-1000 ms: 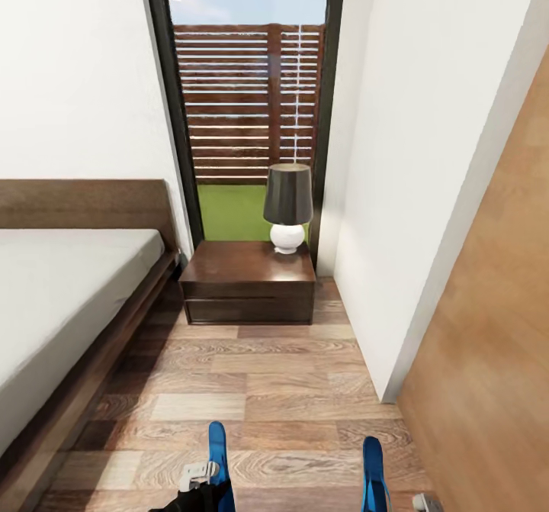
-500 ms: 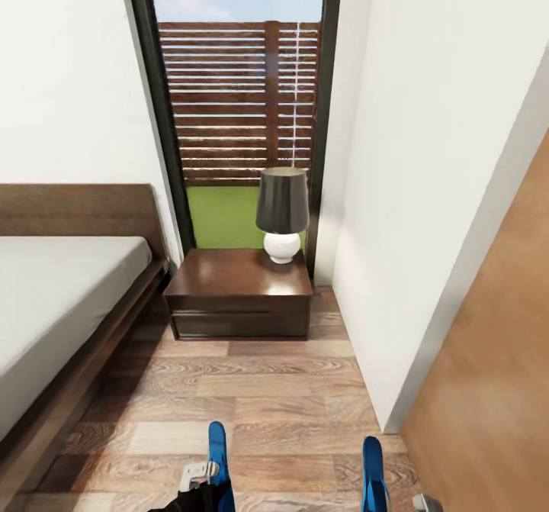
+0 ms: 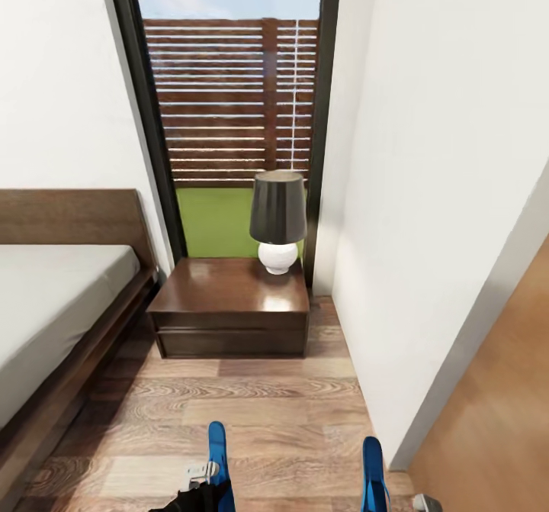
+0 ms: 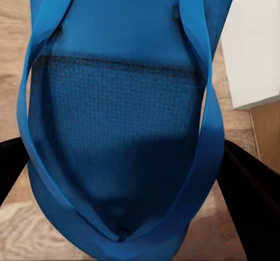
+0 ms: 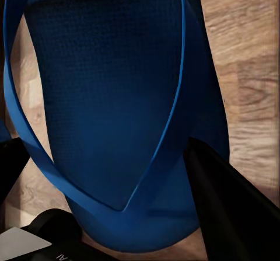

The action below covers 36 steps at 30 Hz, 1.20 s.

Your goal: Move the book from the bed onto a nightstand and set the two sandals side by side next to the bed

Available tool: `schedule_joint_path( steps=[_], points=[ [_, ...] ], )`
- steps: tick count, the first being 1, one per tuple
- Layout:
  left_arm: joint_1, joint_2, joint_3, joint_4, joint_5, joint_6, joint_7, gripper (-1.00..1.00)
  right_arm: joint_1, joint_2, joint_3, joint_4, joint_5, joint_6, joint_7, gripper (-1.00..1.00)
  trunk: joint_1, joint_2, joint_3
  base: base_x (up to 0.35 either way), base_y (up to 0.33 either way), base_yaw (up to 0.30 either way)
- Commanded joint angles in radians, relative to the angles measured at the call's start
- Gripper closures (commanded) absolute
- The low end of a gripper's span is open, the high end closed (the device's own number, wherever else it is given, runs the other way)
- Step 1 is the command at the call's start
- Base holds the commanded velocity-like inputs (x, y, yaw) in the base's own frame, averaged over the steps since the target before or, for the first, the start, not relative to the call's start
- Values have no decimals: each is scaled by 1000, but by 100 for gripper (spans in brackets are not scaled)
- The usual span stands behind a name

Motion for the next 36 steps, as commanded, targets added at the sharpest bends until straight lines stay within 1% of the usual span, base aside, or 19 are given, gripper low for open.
schedule_joint_path(
  steps=[1,8,11,25,29,36],
  points=[
    [-1,1,-8,1,7,-6,0,100,0,0,-10,-2,6,10,3,100,0,0,-1,311,-76,0],
    [-1,1,-7,1,7,-6,0,100,0,0,-10,-1,6,11,3,100,0,0,-1,311,-76,2],
    [-1,1,-7,1,7,-6,0,100,0,0,-10,-1,6,11,3,100,0,0,-1,311,-69,136],
    [-1,2,-7,1,9,-7,0,100,0,0,-10,-1,6,11,3,100,0,0,-1,301,6,277],
    [-1,2,-7,1,8,-7,0,100,0,0,-10,-1,6,11,3,100,0,0,-1,125,7,291],
    [-1,2,-7,1,8,-8,0,100,0,0,-10,0,6,11,2,100,0,0,-1,18,0,291]
  ],
)
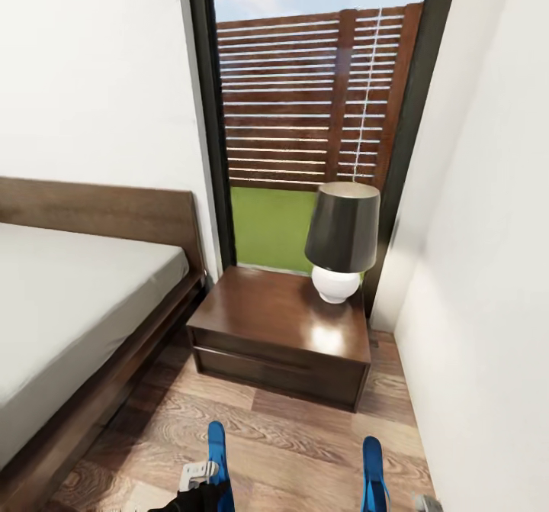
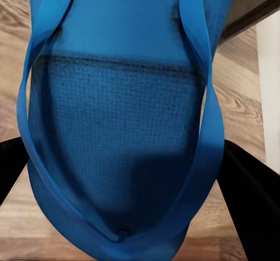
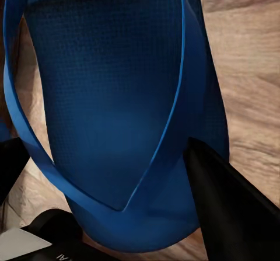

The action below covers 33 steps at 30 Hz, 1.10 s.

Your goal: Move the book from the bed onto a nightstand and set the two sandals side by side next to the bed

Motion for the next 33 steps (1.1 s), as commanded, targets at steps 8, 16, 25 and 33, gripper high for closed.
schedule_joint_path(
  steps=[8,16,25,33],
  points=[
    [-1,1,-8,2,6,-6,0,100,0,1,-9,-2,6,11,3,100,0,0,-1,1,0,291],
    [-1,1,-8,2,7,-6,0,100,0,1,-9,-2,6,11,2,100,0,0,-1,0,0,292],
    [-1,1,-8,2,7,-6,0,100,0,1,-9,-2,7,11,2,100,0,0,-1,0,0,292],
    [-1,1,-9,2,7,-6,0,100,0,1,-9,-2,6,10,2,100,0,0,-1,0,0,292]
  ],
)
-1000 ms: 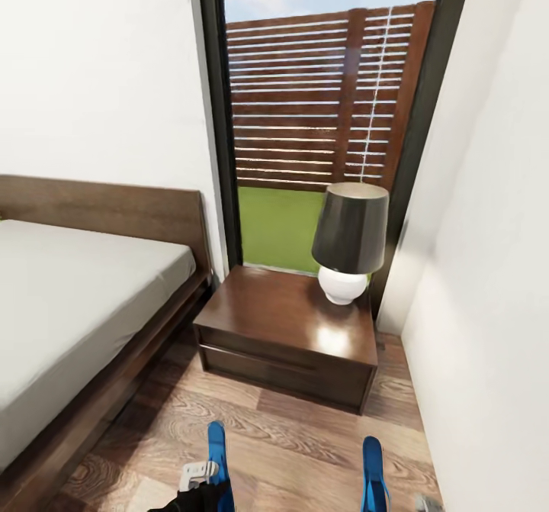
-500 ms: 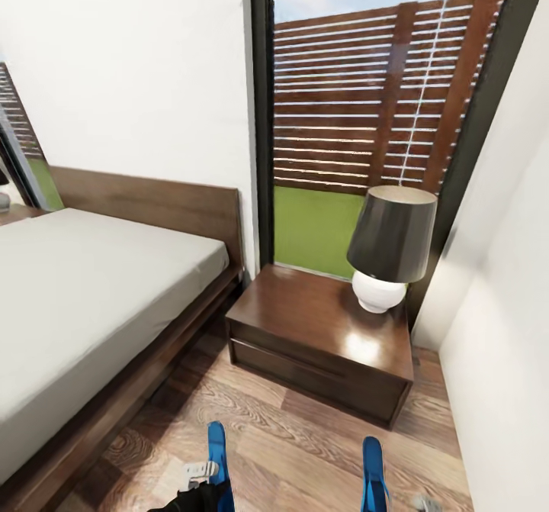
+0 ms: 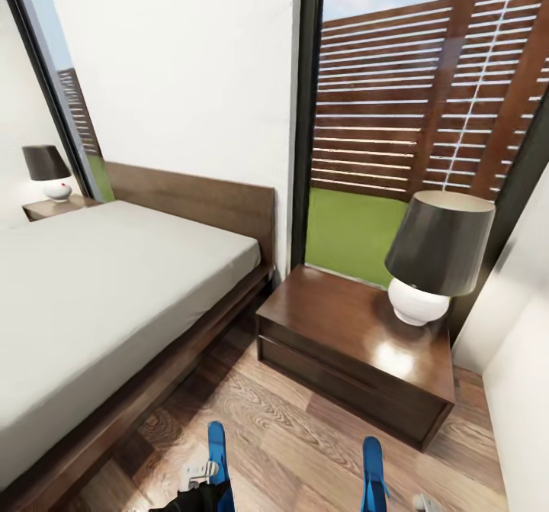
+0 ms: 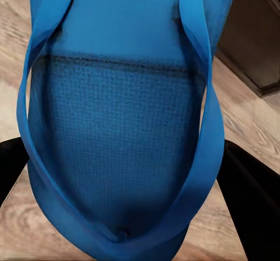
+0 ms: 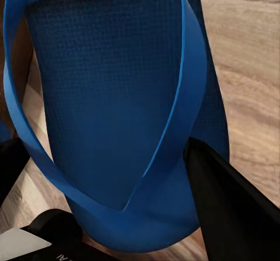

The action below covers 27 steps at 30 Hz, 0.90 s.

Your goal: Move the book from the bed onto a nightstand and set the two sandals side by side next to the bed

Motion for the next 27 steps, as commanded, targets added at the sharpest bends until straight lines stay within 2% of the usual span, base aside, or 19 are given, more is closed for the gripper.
schedule_joint_path(
  steps=[1,27],
  points=[
    [-1,1,-8,2,6,-6,0,100,0,0,-9,-2,6,11,3,100,0,0,-1,0,0,292],
    [-1,2,-6,2,7,-6,0,100,0,0,-9,-2,7,11,3,100,0,0,-1,0,0,292]
  ],
)
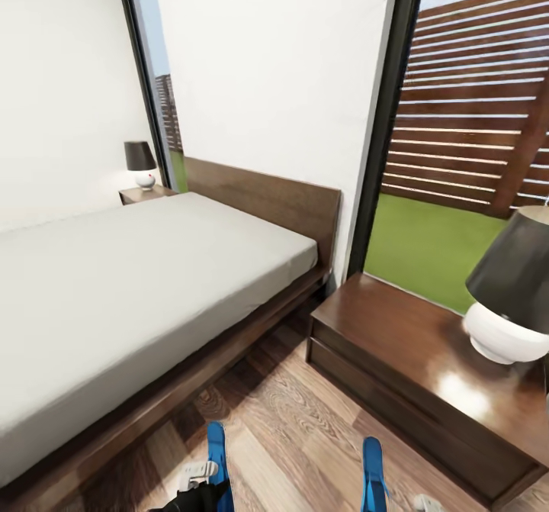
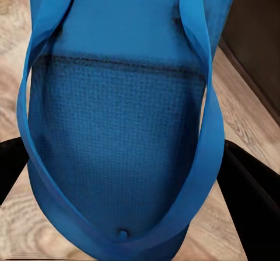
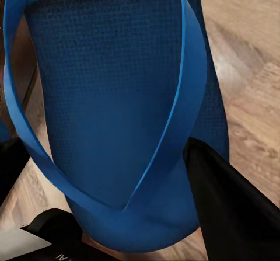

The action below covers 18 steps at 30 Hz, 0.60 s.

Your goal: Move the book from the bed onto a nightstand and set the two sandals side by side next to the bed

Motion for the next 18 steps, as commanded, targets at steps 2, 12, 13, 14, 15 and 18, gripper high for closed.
schedule_joint_path(
  steps=[2,12,13,14,15,18],
  points=[
    [-1,1,-8,2,7,-6,0,100,0,0,-9,-2,6,11,3,100,0,0,-1,0,0,292],
    [-1,1,-9,2,7,-6,0,100,0,0,-9,-2,6,10,3,100,0,0,-1,-35,0,292],
    [-1,1,-8,2,7,-6,0,100,0,0,-9,-2,6,10,3,100,0,0,-1,-113,0,292],
    [-1,1,-8,2,7,-6,0,100,0,0,-9,-2,6,10,3,100,0,0,-1,-72,0,292],
    [-1,1,-8,2,7,-6,0,100,0,0,-9,-2,6,10,3,100,0,0,-1,-46,0,292],
    [-1,1,-9,2,7,-6,0,100,0,0,-9,-2,6,10,3,100,0,0,-1,-14,0,292]
  ],
)
